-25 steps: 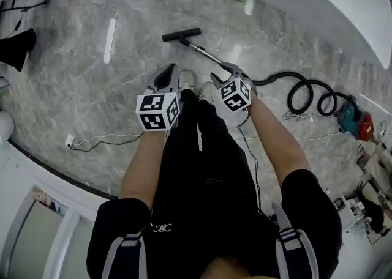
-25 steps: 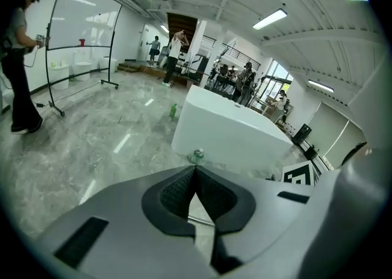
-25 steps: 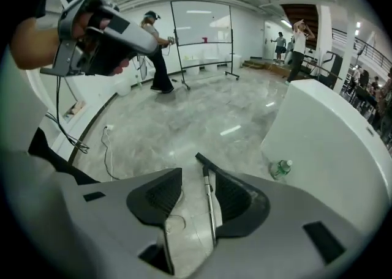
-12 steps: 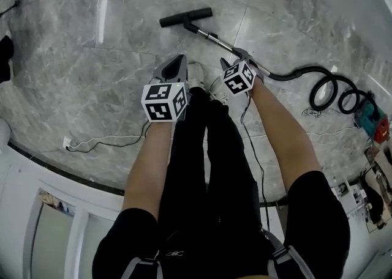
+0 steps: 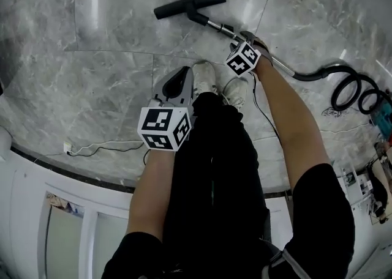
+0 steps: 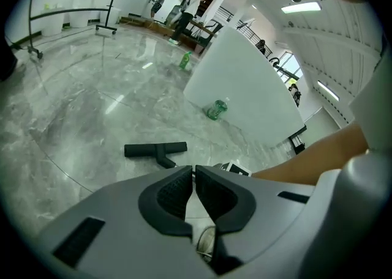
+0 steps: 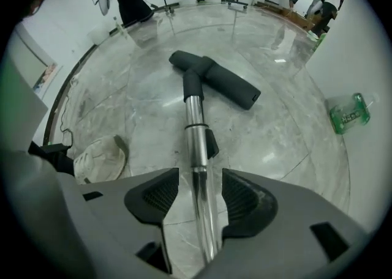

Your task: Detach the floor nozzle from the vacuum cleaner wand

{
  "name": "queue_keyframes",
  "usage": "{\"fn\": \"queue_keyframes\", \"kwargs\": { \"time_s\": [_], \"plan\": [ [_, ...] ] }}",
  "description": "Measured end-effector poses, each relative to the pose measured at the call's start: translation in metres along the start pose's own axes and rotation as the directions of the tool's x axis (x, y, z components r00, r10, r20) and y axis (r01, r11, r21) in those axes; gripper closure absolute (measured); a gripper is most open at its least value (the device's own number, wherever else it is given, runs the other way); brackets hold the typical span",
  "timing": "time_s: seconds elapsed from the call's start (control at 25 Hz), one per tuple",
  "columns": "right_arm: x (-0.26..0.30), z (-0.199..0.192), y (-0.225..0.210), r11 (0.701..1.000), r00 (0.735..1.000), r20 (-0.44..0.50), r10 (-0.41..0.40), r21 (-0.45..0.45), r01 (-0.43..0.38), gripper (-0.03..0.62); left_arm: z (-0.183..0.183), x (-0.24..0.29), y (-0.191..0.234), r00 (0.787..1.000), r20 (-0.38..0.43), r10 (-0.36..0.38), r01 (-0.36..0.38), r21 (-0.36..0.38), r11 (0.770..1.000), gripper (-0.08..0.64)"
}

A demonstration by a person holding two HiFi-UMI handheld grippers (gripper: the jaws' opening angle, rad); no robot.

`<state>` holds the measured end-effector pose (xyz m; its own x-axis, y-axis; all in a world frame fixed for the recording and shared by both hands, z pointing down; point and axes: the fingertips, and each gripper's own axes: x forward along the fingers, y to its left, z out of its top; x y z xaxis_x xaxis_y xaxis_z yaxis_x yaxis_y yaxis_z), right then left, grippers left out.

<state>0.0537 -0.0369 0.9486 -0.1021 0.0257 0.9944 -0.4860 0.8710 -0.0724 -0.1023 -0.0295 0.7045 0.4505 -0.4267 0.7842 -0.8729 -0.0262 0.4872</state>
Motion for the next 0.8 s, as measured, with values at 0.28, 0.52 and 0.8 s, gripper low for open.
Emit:
{"fn": "queue_keyframes", "kwargs": {
  "time_s": [0.28, 0.52, 0.8],
  "plan": [
    [0.052, -0.009, -0.012, 0.989, 0.985, -0.097, -0.14, -0.069, 0.133, 0.387, -0.018, 0.011, 0.033, 1.0, 0.002, 0.008, -0.007, -0.053, 0.999, 0.558],
    [0.028, -0.013, -0.005, 0.989, 0.991, -0.085, -0.099, -0.12, 0.089, 0.405, -0.007, 0.006, 0.022, 1.0, 0.014, -0.004, 0.005, -0.055, 0.998, 0.559],
    [-0.071, 0.001, -0.001, 0.99, 0.993, 0.081, -0.091, -0.104, 0.099, 0.405, 0.015, -0.025, -0.019, 0.999, 0.051, -0.017, 0.022, -0.088, 0.996, 0.558]
  ]
}}
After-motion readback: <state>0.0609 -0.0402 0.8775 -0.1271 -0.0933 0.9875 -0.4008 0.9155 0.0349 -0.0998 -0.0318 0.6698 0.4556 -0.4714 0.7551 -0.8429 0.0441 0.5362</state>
